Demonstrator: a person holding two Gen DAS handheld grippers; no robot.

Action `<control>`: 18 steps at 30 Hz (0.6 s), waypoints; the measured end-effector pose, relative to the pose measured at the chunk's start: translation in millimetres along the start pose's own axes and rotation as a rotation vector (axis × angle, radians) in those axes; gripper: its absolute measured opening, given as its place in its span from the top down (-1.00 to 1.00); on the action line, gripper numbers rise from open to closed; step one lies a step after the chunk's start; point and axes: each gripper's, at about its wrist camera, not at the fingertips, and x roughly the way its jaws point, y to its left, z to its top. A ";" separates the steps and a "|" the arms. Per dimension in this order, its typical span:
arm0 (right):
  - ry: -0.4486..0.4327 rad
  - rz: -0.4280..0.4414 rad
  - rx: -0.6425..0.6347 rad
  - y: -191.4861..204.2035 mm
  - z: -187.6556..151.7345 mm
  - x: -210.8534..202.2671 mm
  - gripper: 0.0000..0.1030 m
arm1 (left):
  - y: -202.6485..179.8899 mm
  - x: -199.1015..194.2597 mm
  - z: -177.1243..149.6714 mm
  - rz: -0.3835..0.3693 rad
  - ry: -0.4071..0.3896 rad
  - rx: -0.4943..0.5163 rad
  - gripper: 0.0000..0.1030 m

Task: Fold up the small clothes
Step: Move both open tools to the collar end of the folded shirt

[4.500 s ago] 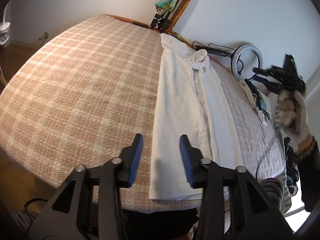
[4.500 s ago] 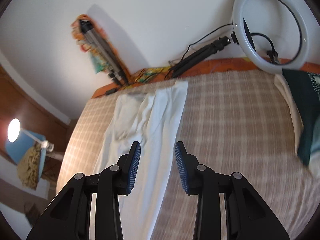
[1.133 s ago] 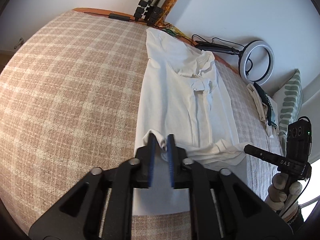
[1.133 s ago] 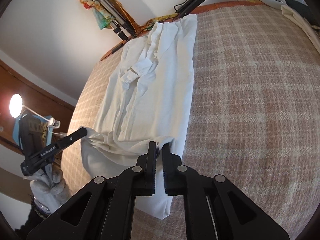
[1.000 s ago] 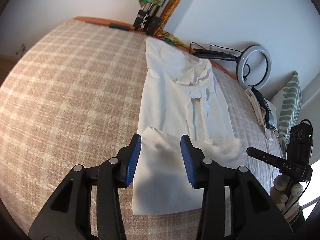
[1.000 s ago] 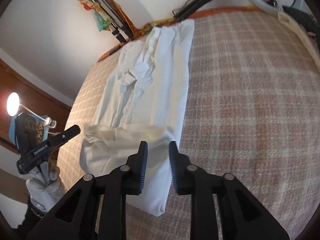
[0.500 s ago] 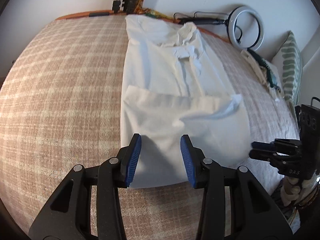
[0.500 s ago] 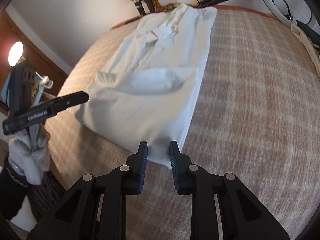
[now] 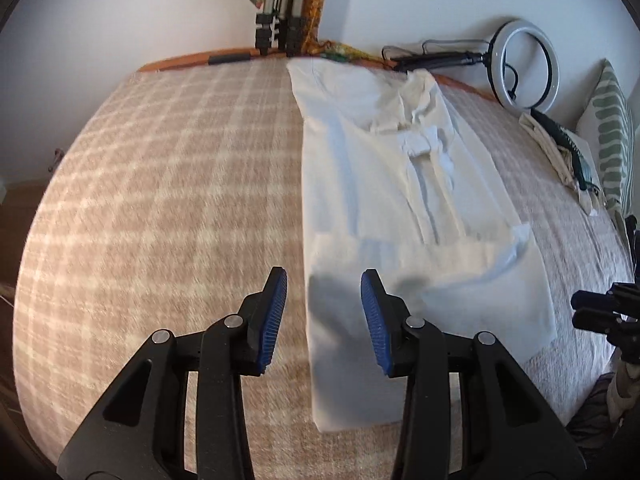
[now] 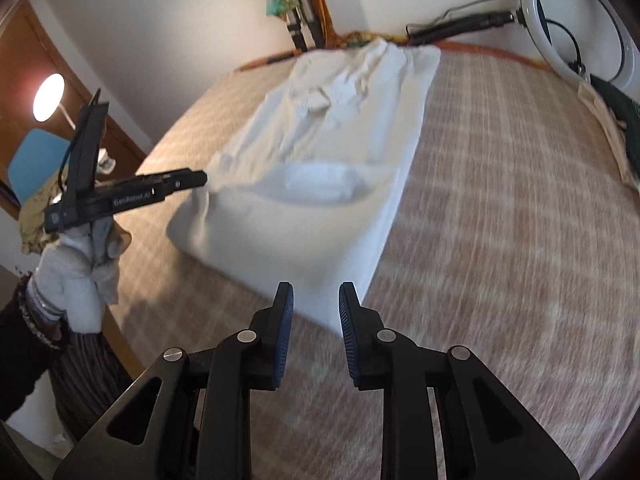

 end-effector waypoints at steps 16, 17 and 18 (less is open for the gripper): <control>-0.164 -0.126 -0.073 -44.5 114.0 12.9 0.57 | 21.5 47.5 117.1 -0.018 -0.070 -0.026 0.22; -0.157 -0.110 -0.062 -47.5 118.2 16.3 0.58 | 22.5 53.6 122.5 -0.014 -0.073 -0.024 0.22; -0.153 -0.095 -0.048 -53.1 124.9 20.7 0.58 | 24.2 61.1 129.1 -0.012 -0.074 -0.028 0.22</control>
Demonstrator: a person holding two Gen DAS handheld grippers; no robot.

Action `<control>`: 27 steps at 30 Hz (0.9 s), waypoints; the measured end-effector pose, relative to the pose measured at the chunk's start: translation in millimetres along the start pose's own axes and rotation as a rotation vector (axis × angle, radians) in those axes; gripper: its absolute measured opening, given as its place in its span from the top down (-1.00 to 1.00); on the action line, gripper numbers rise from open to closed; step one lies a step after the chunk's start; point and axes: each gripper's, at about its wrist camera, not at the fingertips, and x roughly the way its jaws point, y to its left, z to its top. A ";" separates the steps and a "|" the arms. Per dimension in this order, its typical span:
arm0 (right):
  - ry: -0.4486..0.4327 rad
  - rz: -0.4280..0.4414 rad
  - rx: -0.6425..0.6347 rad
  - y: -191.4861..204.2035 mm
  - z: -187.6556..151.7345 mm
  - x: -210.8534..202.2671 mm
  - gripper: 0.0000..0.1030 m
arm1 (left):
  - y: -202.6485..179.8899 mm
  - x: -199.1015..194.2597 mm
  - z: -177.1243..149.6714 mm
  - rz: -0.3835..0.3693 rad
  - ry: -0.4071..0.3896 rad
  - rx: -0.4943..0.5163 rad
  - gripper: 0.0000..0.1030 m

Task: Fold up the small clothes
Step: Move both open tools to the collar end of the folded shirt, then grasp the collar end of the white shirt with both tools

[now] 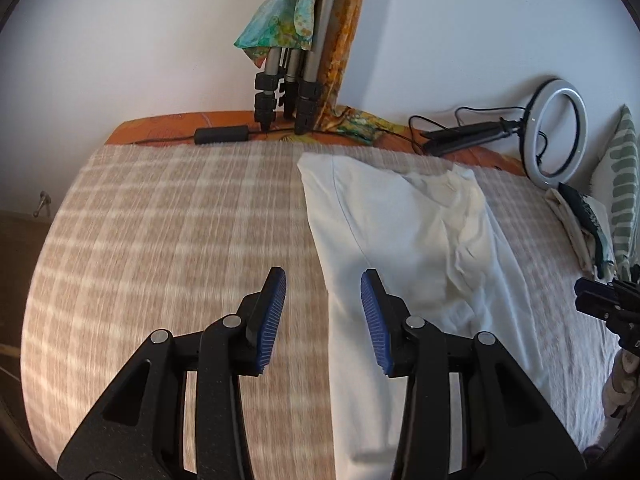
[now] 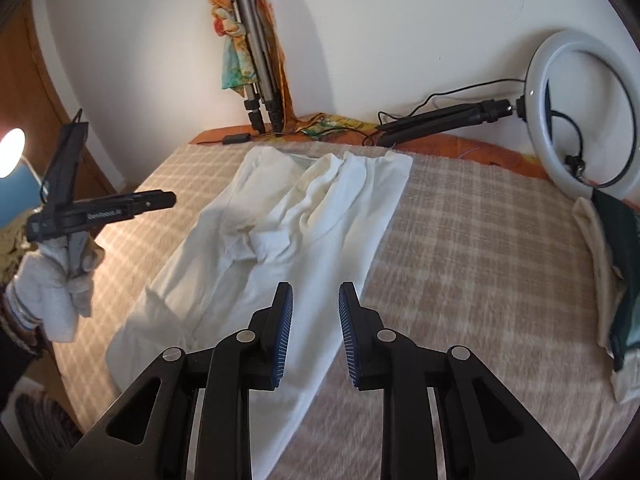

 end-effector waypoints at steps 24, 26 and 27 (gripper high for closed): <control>0.086 -0.004 0.038 -30.8 87.5 159.7 0.58 | 11.7 114.3 67.8 0.050 0.031 -0.036 0.21; 0.094 0.004 0.025 -30.7 89.9 160.1 0.58 | 13.0 117.2 70.1 0.044 0.032 -0.033 0.21; 0.102 0.009 0.019 -31.7 90.7 158.7 0.58 | 12.4 117.8 70.9 0.043 0.034 -0.031 0.21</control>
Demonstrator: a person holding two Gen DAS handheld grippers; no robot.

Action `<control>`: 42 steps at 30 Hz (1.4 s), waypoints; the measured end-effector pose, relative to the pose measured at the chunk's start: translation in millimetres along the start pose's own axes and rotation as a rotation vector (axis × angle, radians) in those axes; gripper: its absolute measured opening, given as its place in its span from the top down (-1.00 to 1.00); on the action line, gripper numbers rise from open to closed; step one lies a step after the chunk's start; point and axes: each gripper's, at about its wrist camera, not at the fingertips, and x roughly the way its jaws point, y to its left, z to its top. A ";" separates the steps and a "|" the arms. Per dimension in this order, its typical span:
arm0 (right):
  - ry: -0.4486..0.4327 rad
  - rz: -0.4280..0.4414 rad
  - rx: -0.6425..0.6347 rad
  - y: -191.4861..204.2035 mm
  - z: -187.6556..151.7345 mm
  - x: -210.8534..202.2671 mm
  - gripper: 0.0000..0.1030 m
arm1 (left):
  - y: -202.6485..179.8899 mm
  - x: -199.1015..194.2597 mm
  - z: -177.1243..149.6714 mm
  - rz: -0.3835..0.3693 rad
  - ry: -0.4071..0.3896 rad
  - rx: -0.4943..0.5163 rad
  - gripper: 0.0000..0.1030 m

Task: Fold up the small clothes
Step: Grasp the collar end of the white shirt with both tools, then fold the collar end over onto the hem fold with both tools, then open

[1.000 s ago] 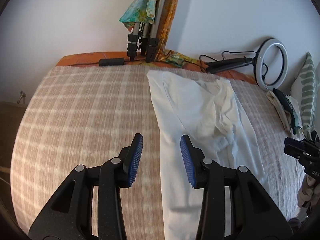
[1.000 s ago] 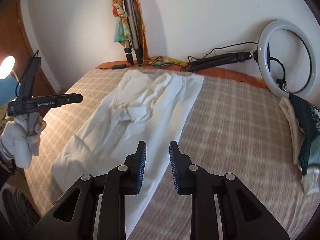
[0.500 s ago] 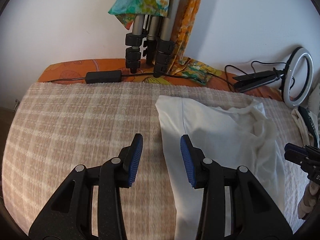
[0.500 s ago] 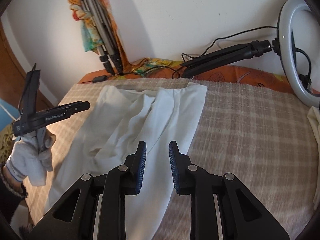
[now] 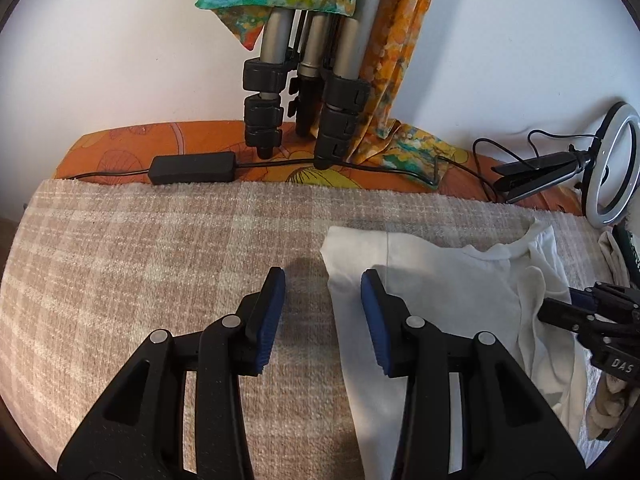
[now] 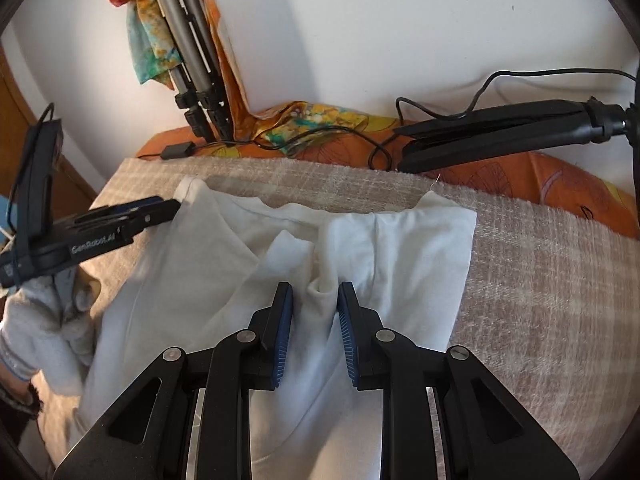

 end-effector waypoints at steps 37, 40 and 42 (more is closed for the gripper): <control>-0.143 0.090 0.174 -59.2 14.1 -58.5 0.94 | -14.9 -37.7 2.1 -0.100 -0.068 0.058 0.96; -0.164 0.097 0.169 -52.4 12.7 -78.7 0.95 | -15.8 -59.8 -2.0 -0.107 -0.083 0.062 0.96; -0.177 0.098 0.158 -46.7 10.4 -92.4 0.96 | -16.1 -74.6 -4.9 -0.113 -0.093 0.058 0.96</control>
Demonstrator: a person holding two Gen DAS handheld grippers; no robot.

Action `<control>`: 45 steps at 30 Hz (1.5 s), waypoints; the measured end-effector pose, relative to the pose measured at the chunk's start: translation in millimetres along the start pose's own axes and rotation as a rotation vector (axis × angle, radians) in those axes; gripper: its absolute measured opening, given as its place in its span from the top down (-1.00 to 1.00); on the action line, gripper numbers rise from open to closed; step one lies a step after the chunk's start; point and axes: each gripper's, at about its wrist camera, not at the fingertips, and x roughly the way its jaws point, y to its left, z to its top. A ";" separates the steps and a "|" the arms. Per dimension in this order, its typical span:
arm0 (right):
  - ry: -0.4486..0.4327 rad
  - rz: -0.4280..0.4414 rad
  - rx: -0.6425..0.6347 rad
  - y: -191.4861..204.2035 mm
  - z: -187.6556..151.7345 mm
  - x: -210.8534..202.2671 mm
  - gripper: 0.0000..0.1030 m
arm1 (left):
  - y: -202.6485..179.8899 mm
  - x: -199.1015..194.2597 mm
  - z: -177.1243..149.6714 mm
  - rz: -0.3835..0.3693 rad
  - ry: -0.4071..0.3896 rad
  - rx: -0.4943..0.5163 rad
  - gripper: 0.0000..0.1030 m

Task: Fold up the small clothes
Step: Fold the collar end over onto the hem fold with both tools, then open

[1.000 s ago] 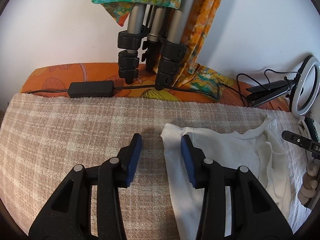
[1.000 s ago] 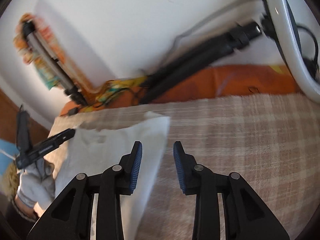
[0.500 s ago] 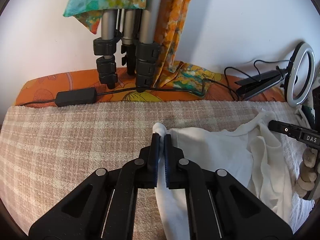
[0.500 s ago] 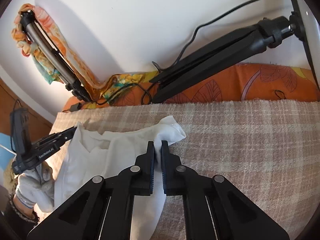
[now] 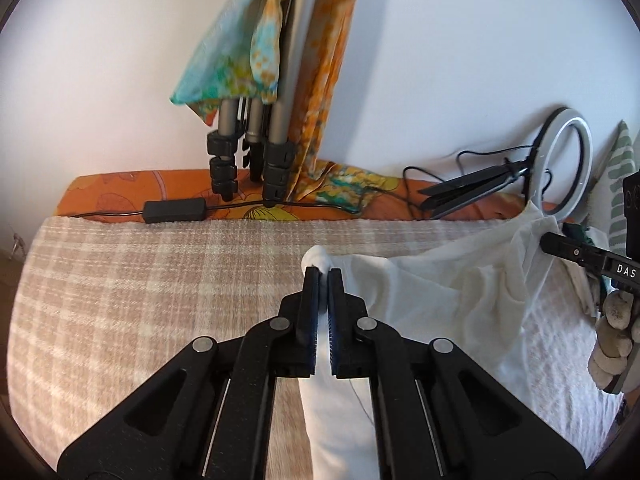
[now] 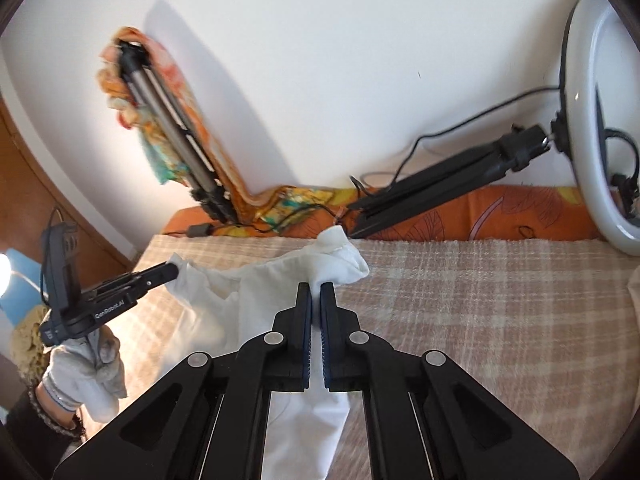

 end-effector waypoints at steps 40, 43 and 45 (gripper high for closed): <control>0.084 -0.227 -0.401 138.0 -254.8 -153.4 0.93 | -13.4 -186.4 -235.2 0.025 0.075 0.147 0.98; 0.071 -0.168 -0.307 131.1 -253.6 -169.0 0.92 | -3.0 -187.7 -221.0 -0.005 0.062 0.065 0.58; 0.061 -0.132 -0.254 126.5 -250.5 -172.4 0.92 | -2.7 -181.1 -211.0 -0.053 0.070 0.033 0.04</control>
